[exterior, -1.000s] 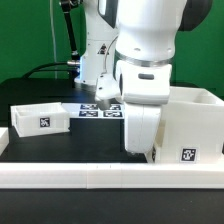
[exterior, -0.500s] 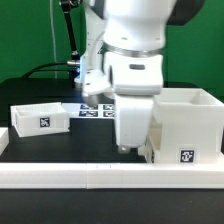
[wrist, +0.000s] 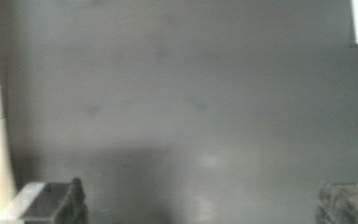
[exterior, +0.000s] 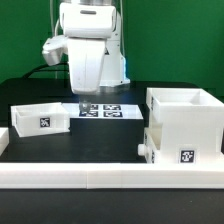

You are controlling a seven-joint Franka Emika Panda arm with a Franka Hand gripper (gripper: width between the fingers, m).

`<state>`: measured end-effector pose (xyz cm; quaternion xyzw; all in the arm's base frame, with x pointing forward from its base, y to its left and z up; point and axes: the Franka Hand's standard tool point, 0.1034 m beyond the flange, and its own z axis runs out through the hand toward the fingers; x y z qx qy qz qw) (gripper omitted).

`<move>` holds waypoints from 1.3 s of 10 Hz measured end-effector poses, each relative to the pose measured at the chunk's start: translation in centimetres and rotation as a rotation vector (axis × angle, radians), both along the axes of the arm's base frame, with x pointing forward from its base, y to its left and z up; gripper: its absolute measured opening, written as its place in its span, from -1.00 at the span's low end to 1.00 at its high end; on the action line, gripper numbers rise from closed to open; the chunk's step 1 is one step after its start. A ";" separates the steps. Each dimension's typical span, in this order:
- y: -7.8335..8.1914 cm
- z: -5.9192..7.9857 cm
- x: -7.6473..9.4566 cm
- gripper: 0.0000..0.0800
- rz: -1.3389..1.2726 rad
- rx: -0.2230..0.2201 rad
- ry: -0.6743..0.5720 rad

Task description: Assemble drawer

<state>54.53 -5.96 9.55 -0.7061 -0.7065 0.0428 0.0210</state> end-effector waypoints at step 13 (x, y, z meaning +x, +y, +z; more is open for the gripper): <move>-4.1 -1.5 -10.7 0.62 -0.745 -0.045 -0.098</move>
Offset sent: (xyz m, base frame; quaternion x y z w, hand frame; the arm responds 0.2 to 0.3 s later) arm 0.0000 0.0000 0.0000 0.0000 0.0000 0.0000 1.0000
